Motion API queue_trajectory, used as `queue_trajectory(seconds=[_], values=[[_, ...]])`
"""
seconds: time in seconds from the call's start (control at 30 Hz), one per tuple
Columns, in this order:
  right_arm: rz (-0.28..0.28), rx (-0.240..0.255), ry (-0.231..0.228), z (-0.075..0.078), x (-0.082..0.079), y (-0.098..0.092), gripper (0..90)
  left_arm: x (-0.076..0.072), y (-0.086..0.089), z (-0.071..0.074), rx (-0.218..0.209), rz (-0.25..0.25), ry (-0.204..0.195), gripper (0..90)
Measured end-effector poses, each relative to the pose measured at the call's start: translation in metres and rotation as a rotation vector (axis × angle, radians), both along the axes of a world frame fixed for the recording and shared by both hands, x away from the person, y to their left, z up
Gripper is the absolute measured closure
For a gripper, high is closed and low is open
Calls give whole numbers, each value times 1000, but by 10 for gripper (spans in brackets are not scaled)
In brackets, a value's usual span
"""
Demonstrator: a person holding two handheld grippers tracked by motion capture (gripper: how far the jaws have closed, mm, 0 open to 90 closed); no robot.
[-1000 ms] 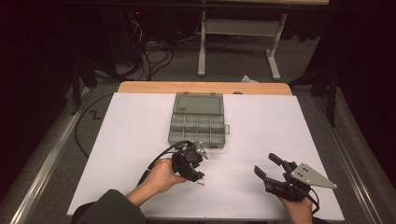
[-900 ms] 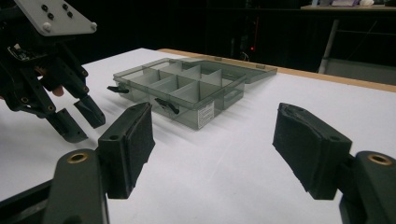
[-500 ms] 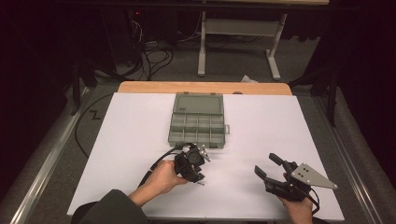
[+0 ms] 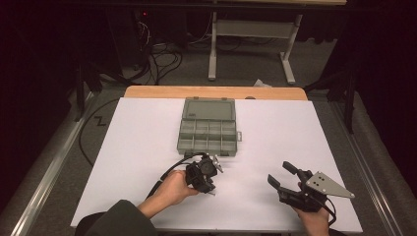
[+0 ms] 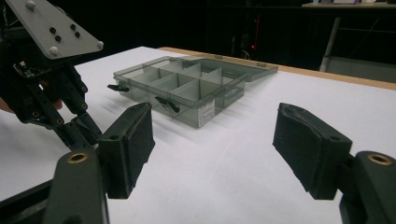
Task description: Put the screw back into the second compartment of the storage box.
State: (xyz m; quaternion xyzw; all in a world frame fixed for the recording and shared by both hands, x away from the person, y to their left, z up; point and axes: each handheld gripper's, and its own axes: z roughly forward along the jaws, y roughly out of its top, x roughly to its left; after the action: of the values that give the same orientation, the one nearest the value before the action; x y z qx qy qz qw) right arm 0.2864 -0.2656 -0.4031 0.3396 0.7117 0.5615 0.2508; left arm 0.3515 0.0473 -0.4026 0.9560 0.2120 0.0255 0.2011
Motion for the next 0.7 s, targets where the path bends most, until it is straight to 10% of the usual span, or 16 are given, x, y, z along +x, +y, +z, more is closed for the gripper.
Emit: queue_trajectory(seconds=[0.7], values=[[-3,-1,0,0,0,0,305,-4,0,-2,15,-20,-39,867]])
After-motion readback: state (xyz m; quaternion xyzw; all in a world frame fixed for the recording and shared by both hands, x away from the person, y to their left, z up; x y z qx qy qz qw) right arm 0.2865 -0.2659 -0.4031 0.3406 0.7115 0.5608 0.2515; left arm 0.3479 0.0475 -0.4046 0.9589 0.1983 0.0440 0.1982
